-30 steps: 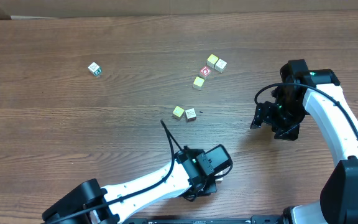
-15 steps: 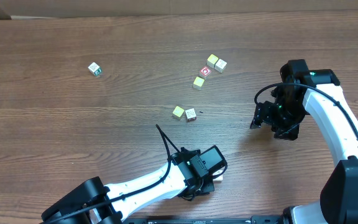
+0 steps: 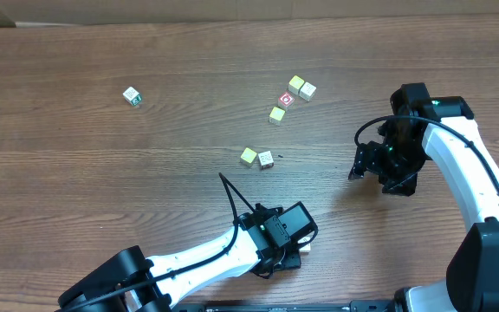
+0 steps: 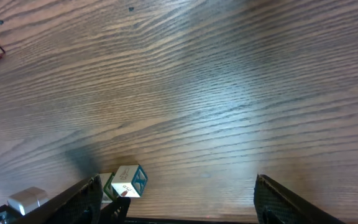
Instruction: Flip 4 blocks
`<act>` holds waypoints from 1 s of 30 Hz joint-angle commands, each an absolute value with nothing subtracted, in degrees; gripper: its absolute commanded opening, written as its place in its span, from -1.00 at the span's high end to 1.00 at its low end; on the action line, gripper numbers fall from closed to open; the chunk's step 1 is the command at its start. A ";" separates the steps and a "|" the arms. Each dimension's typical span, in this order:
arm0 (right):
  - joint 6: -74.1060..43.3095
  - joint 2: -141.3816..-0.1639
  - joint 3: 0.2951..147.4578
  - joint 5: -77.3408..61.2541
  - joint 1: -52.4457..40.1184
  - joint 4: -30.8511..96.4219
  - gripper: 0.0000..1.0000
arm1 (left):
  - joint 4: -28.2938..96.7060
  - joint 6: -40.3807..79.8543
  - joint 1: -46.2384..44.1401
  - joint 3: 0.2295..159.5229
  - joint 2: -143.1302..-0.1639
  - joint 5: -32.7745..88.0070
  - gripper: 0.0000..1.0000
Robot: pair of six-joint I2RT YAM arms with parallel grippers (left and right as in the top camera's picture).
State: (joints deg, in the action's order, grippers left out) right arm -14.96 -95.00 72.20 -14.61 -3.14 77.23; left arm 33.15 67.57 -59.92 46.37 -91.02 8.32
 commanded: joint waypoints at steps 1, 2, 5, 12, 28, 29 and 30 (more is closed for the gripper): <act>-14.72 -95.04 72.73 -14.68 -3.25 77.34 -0.57 | 32.93 66.87 -58.87 46.11 -91.31 6.90 0.06; -14.72 -95.04 72.73 -14.70 -3.25 77.36 -0.57 | 32.93 66.89 -58.33 46.13 -91.26 6.90 0.07; -14.72 -95.04 72.73 -14.70 -3.25 77.52 -0.57 | 32.93 66.85 -56.49 46.13 -91.29 6.90 0.08; -14.72 -95.04 72.73 -14.68 -3.25 77.52 -0.57 | 31.11 65.76 -54.35 46.13 -91.29 6.72 0.09; -14.72 -95.04 72.73 -14.68 -3.25 78.43 -0.57 | 35.35 63.77 -46.59 47.97 -90.19 6.44 0.35; -14.74 -95.04 72.73 -14.68 -3.25 78.46 -0.57 | 37.56 61.84 -44.91 48.73 -89.62 6.37 0.46; -14.74 -95.04 72.73 -14.68 -3.25 78.43 -0.57 | 40.07 60.10 -43.40 49.56 -88.97 6.02 0.58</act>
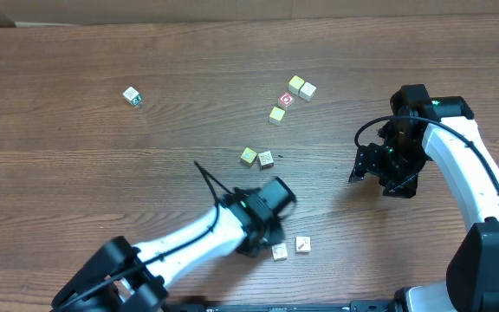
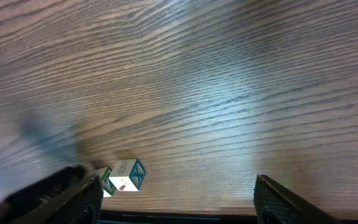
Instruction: Flip 4 blocks
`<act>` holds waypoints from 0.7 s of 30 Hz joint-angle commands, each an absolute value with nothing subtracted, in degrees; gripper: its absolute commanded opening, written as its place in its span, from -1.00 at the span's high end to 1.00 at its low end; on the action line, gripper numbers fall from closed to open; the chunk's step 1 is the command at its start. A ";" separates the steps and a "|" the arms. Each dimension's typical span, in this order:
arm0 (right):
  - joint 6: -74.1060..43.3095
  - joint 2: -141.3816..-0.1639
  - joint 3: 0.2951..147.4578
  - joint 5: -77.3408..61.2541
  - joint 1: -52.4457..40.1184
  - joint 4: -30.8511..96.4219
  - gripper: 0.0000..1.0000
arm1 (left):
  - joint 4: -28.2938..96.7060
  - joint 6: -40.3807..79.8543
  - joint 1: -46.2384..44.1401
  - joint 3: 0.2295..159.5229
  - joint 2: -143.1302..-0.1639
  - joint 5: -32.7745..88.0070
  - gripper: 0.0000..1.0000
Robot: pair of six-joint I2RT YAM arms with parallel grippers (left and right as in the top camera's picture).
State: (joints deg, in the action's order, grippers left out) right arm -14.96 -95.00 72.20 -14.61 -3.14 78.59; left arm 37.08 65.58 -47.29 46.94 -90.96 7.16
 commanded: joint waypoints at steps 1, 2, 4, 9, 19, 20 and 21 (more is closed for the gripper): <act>-14.74 -95.04 72.73 -14.68 -3.25 78.41 -0.57 | 42.39 58.87 -42.30 50.24 -88.29 5.67 0.70; -14.74 -95.04 72.73 -14.68 -3.25 78.39 -0.57 | 45.58 56.60 -41.10 51.09 -87.15 4.91 0.81; -14.74 -95.04 72.73 -14.68 -3.25 78.35 -0.57 | 50.30 54.68 -40.42 51.66 -85.43 2.83 0.82; -14.72 -95.04 72.73 -14.68 -3.25 78.35 -0.57 | 60.36 52.31 -41.85 51.55 -83.24 2.63 0.85; -14.50 -95.04 72.73 -14.70 -3.25 78.35 -0.57 | 56.10 57.89 -51.05 46.87 -85.41 10.48 0.91; -14.50 -95.04 72.73 -14.70 -3.25 78.35 -0.56 | 54.89 57.91 -51.40 46.68 -86.04 11.53 0.92; -14.52 -95.04 72.73 -14.70 -3.25 78.35 -0.57 | 53.49 57.93 -51.83 46.57 -86.96 12.67 0.92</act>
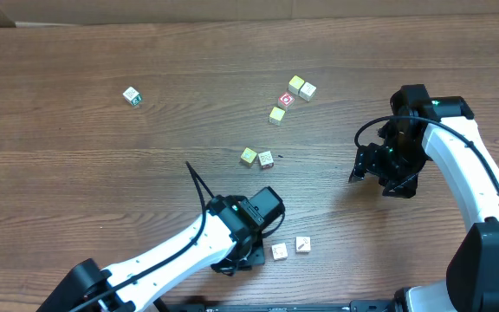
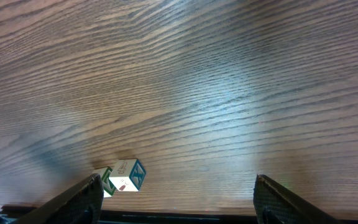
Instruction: Flip 4 blocks
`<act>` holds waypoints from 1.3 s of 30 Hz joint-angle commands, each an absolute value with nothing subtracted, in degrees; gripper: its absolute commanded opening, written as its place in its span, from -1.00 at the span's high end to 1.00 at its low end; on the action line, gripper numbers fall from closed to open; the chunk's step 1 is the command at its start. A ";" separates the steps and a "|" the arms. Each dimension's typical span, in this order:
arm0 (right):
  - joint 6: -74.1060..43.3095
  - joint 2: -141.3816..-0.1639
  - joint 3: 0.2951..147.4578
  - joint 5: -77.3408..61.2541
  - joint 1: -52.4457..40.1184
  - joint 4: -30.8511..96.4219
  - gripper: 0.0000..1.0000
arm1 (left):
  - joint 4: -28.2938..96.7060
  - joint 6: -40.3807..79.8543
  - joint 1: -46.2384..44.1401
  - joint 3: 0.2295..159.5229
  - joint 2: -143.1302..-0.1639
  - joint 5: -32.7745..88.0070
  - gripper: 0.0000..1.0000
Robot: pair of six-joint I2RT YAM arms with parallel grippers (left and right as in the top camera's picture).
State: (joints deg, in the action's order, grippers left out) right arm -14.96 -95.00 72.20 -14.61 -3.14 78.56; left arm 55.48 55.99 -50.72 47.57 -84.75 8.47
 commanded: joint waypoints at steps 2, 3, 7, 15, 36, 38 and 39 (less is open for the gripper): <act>-14.50 -95.04 72.73 -14.70 -3.25 78.35 -0.56 | 51.18 58.39 -52.56 46.54 -89.30 14.70 0.92; -14.50 -95.04 72.73 -14.70 -3.25 78.35 -0.56 | 49.89 58.63 -52.80 46.54 -90.74 15.42 0.92; -14.50 -95.04 72.73 -14.70 -3.25 78.59 -0.57 | 46.83 60.16 -52.75 46.54 -96.33 16.53 0.92; -14.50 -95.04 72.73 -14.68 -3.25 78.76 -0.57 | 41.50 60.40 -52.42 46.54 -99.11 17.67 0.92; -14.50 -95.04 72.73 -14.68 -3.25 78.70 -0.57 | 38.68 54.41 -44.66 46.65 -99.11 15.99 0.92; -14.46 -95.04 72.73 -14.68 -3.25 78.70 -0.57 | 38.65 53.95 -44.64 46.65 -99.11 16.16 0.92; -14.48 -95.04 72.73 -14.68 -3.25 78.70 -0.57 | 38.65 53.95 -44.69 46.65 -99.11 16.19 0.92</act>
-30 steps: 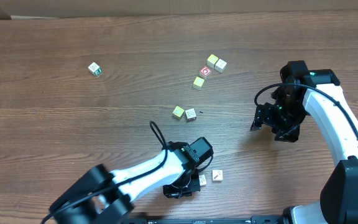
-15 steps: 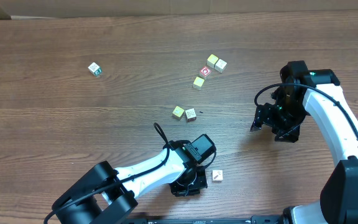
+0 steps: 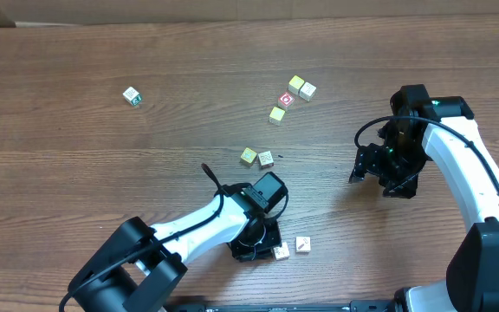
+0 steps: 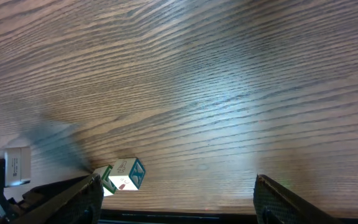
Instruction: Flip 4 blocks
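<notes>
Two small blocks lie near the front edge: a left one (image 3: pixel 281 252) and a right one (image 3: pixel 302 244). In the right wrist view they show as a green-edged block (image 4: pixel 104 181), partly hidden behind my finger, and a blue-edged block (image 4: pixel 128 174). My left gripper (image 3: pixel 255 245) hangs right beside the left block; its jaws are too dark to read. At the right of the table my right gripper (image 3: pixel 378 171) is open (image 4: pixel 176 208), with nothing between its fingers (image 4: pixel 73 199).
A pair of blocks (image 3: pixel 249 156) (image 3: pixel 266 159) lies mid-table. Several more (image 3: pixel 295 84) (image 3: pixel 286 100) (image 3: pixel 277 114) cluster further back. One lone block (image 3: pixel 131 95) sits far left. The left arm (image 4: pixel 14 168) shows at the left of the right wrist view.
My left gripper has shifted right and now sits against the left front block; its wrist has come into the right wrist view. The blocks and the right arm have not moved.
At first my left gripper covered the two front blocks. A second later it stood left of them and both lay free on the table. Then it hung lower left of them, and now it is close beside the left one. The right arm stayed still.
</notes>
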`<act>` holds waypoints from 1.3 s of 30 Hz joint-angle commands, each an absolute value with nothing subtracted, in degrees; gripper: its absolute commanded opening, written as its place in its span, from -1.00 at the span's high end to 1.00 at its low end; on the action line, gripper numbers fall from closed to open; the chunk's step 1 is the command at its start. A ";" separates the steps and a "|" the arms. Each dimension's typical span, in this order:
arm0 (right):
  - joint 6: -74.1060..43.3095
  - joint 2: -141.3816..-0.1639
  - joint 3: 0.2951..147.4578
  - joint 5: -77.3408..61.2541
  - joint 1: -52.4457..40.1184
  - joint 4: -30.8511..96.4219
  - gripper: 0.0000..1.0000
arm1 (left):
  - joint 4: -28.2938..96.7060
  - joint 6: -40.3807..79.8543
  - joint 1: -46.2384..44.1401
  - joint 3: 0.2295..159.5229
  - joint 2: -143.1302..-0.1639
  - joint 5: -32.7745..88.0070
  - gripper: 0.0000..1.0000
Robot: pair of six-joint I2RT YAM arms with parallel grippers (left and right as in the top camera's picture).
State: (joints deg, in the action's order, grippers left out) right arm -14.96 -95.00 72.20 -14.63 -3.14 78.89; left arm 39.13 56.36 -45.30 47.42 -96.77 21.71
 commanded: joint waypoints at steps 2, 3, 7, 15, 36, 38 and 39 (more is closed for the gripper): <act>-14.46 -95.04 72.73 -14.68 -3.25 78.56 -0.57 | 38.65 53.98 -44.99 46.65 -99.11 16.71 0.92; -14.46 -95.04 72.73 -14.68 -3.25 78.54 -0.56 | 38.65 53.98 -45.12 46.65 -99.11 17.02 0.92; -14.46 -95.04 72.73 -14.68 -3.25 78.37 -0.57 | 38.61 54.04 -45.41 46.65 -99.11 18.11 0.92; -14.24 -95.04 72.73 -14.68 -3.25 78.37 -0.57 | 35.66 55.35 -45.41 46.68 -99.11 20.67 0.92; -13.82 -95.04 72.73 -14.70 -3.25 78.59 -0.56 | 32.36 59.42 -45.34 46.81 -99.11 22.11 0.92; -13.80 -95.04 72.73 -14.70 -3.25 78.61 -0.56 | 33.76 59.42 -45.34 46.81 -99.11 22.02 0.92; -13.65 -95.04 72.73 -14.72 -3.25 78.67 -0.56 | 34.76 59.42 -45.32 46.81 -99.11 21.82 0.92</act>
State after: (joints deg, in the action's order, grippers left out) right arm -14.48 -95.00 72.20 -14.61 -3.14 78.70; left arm 33.01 58.41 -45.28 47.40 -97.41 23.66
